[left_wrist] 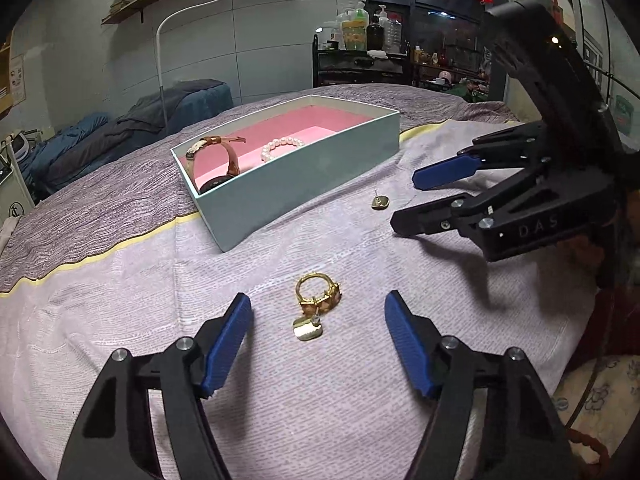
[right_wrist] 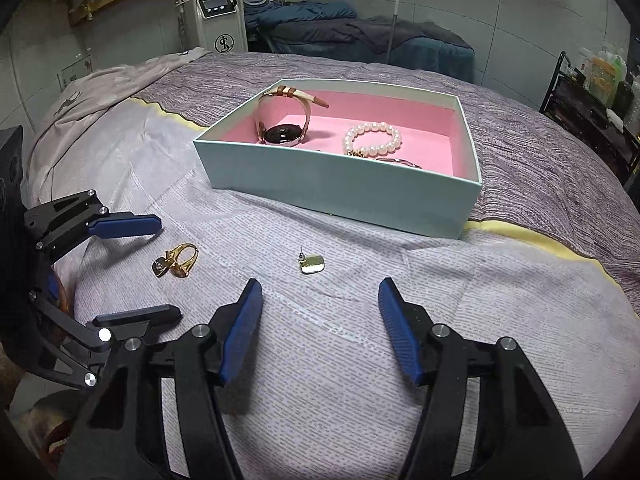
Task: Organize jewelry
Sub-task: 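Grasp the gold ring with the left tool while the right tool grasps the gold charm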
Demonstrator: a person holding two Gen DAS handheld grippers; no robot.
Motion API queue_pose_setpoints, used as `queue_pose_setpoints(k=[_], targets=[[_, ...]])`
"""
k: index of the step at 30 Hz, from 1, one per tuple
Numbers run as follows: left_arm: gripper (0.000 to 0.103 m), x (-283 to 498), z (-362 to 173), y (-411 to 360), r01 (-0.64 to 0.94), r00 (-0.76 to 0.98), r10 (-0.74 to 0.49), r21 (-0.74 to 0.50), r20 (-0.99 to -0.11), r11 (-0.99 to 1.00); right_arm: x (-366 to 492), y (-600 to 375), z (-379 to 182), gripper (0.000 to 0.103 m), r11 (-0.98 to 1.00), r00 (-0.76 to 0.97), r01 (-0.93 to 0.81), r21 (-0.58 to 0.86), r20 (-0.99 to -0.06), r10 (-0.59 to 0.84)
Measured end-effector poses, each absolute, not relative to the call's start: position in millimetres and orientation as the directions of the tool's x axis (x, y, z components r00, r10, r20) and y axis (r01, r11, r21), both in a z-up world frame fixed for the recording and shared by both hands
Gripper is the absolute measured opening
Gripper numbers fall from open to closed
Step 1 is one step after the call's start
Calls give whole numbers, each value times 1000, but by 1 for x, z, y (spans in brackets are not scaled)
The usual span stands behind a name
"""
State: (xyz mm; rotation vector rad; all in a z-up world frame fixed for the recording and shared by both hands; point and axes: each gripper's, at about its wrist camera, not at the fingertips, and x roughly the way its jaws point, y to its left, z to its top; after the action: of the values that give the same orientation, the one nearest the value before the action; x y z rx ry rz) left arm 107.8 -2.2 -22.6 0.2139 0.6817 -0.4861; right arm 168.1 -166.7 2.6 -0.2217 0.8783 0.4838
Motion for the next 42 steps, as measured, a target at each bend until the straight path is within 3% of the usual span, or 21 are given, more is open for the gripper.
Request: queue_pose_setpoints(k=[10, 15, 23, 42], targets=[[37, 120, -22, -7, 508, 636, -395, -26, -663, 861, 182, -159, 1, 48, 866, 518, -500, 26, -792, 323], [25, 122, -22, -7, 504, 632, -402, -43, -662, 862, 186, -153, 0, 36, 864, 520, -503, 11, -795, 313], [22, 120, -22, -8, 503, 633, -403, -45, -661, 863, 188, -151, -1, 15, 862, 520, -506, 13, -793, 318], [22, 112, 6, -6, 499, 674, -409, -29, -616, 866, 170, -158, 22, 15, 853, 531, -516, 72, -755, 385]])
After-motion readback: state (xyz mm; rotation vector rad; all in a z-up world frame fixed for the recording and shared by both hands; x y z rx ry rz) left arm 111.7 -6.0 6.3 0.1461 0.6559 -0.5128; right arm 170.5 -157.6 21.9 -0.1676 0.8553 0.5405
